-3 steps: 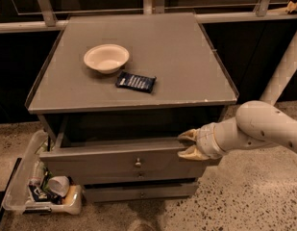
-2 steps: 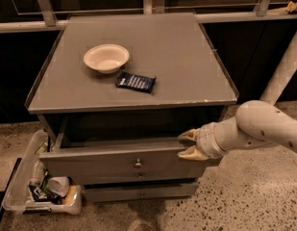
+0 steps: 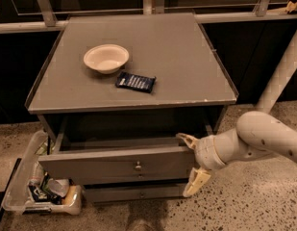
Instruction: Open top drawer
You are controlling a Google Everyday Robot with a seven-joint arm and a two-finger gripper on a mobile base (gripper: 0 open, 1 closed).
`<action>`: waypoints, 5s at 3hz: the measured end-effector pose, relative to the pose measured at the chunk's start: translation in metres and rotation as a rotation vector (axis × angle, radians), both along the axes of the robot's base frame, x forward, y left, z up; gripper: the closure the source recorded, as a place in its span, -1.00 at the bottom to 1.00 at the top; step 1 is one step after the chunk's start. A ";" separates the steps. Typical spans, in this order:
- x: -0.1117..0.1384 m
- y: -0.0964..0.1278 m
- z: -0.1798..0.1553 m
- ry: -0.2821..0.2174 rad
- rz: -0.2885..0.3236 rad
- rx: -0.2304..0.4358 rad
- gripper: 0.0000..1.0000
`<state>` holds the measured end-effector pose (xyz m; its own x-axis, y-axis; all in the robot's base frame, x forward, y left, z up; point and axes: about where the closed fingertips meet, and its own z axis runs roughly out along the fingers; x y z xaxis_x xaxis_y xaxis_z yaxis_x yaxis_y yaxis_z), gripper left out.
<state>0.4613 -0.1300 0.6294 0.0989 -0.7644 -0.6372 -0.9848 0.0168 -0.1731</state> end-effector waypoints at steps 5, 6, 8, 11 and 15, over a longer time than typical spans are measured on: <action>-0.264 -0.050 0.031 -0.053 0.089 0.009 0.71; -0.177 -0.040 0.063 -0.166 0.101 -0.068 0.25; -0.045 0.018 0.119 -0.261 0.131 -0.102 -0.68; -0.002 0.000 0.085 -0.262 0.127 -0.093 -1.00; -0.001 -0.005 -0.015 -0.062 0.083 -0.068 -1.00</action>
Offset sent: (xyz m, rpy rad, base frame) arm -0.3482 -0.1457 0.0269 -0.1587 0.0477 -0.0393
